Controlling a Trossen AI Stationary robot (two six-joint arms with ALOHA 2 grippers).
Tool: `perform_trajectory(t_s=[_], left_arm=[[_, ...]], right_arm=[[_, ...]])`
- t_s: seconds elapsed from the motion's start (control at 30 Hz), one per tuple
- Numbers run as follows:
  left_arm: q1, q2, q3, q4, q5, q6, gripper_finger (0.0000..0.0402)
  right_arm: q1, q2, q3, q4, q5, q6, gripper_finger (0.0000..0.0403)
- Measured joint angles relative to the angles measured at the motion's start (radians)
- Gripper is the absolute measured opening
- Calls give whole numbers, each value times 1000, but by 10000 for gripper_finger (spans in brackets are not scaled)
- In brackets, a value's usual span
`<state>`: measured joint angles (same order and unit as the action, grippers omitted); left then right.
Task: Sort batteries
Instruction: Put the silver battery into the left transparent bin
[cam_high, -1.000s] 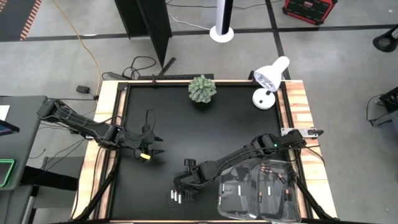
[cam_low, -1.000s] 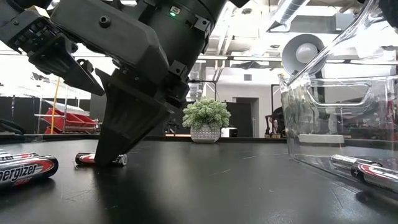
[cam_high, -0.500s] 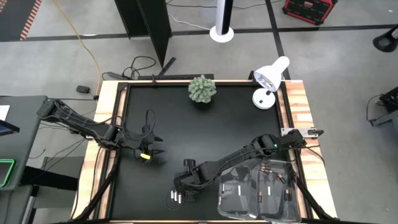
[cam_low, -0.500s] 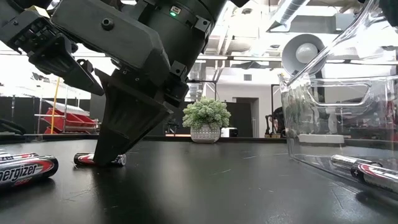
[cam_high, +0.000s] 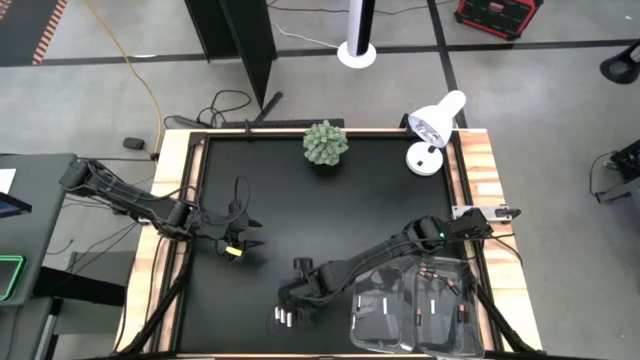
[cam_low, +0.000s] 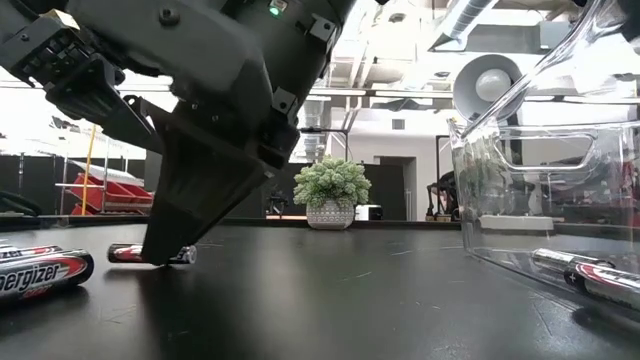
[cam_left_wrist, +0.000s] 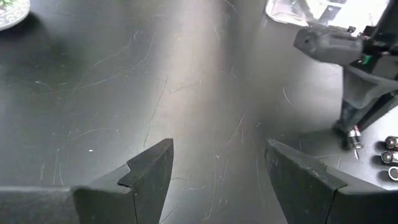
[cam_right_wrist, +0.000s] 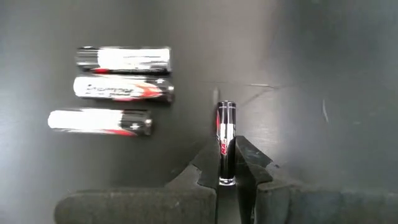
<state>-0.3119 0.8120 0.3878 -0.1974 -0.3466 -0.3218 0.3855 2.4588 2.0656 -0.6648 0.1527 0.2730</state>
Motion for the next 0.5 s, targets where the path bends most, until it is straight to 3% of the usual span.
perform_trajectory(t_s=[0.5], left_arm=[[0, 0, 0, -8, 0, 0, 247]], right_arm=[[-2, -2, 42, -29, 24, -36, 38]])
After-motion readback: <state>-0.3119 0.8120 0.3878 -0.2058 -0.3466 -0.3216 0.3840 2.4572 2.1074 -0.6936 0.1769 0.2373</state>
